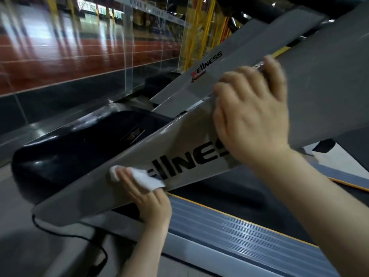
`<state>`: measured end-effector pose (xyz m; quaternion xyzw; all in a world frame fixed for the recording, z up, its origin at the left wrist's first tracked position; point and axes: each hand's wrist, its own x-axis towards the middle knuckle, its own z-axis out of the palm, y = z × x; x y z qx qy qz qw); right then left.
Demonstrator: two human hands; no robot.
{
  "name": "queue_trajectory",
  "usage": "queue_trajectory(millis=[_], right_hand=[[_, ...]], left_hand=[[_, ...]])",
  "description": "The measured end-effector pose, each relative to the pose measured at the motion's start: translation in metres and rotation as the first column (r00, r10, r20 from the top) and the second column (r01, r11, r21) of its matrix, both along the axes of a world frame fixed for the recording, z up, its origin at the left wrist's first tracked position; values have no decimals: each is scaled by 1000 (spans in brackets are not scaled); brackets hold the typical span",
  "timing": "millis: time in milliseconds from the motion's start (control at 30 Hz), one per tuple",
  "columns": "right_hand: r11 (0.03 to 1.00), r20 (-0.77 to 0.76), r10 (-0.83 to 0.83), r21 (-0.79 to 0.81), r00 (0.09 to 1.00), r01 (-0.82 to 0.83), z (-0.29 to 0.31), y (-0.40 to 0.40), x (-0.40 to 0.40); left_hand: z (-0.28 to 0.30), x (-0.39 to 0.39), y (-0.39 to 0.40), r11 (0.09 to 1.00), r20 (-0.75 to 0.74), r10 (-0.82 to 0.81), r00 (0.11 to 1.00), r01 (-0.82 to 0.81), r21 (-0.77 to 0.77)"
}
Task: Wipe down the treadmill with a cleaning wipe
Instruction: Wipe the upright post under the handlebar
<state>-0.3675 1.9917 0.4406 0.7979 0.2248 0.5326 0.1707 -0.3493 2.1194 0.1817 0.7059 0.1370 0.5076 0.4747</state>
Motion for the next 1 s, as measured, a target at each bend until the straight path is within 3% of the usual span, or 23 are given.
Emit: queue_trajectory(millis=[67, 100, 167, 233, 300, 367, 433, 500, 533, 567, 633, 700, 767, 833, 867, 900, 933, 1000], right_hand=[[986, -161, 146, -56, 976, -156, -30, 34, -1], [973, -251, 191, -76, 949, -216, -45, 51, -2], [961, -387, 208, -89, 898, -261, -71, 78, -6], [963, -464, 191, -80, 865, -256, -90, 96, -6], [962, -534, 124, -143, 836, -234, -110, 115, -3], [938, -552, 17, -280, 834, -205, -131, 133, 4], [889, -474, -109, -439, 874, -128, -144, 142, 16], [853, -395, -175, -518, 902, -61, -150, 144, 25], [853, -370, -175, -520, 912, -47, -152, 143, 29], [858, -340, -168, -513, 925, -33, -155, 143, 30], [873, -291, -140, -487, 946, -20, -161, 144, 31], [885, -282, -127, -466, 951, -20, -165, 146, 31], [894, -294, -136, -448, 946, -11, -165, 148, 30], [922, -337, -116, -385, 934, -24, -165, 153, 26], [943, -363, -102, -331, 926, -26, -166, 160, 24], [960, -396, -85, -279, 914, -32, -170, 171, 24], [973, -440, -43, -224, 897, -63, -172, 186, 24], [974, -539, 22, -179, 842, -140, -177, 219, 27]], left_hand=[[6, 0, -18, 951, 20, -104, 994, 93, 294], [7, 2, -22, 922, -12, -137, 991, 132, 364], [3, 7, -10, 906, -75, -85, 994, 109, 409], [-20, 7, 12, 939, -125, 25, 992, 19, 344], [-64, 8, 37, 987, -188, -8, 982, 38, 157], [-103, 15, 69, 948, -90, -167, 982, 134, -288], [-134, 34, 114, 705, -13, -121, 993, 77, -705], [-139, 48, 146, 505, -156, -33, 987, -118, -855], [-127, 47, 147, 509, -186, 0, 982, -160, -845], [-109, 43, 140, 558, -124, 42, 991, -126, -820], [-83, 32, 108, 791, -54, 88, 995, -102, -604], [-77, 24, 84, 930, -1, 115, 993, -108, -353], [-83, 14, 75, 974, 111, -85, 990, 106, -199], [-106, 17, 90, 992, 50, -112, 992, 108, 67], [-118, 19, 101, 986, 32, -124, 992, 120, 113], [-122, 18, 114, 989, 13, -131, 991, 130, 67], [-136, 19, 129, 991, -23, -116, 993, 114, -76], [-170, 27, 160, 874, -128, -110, 986, 34, -484]])
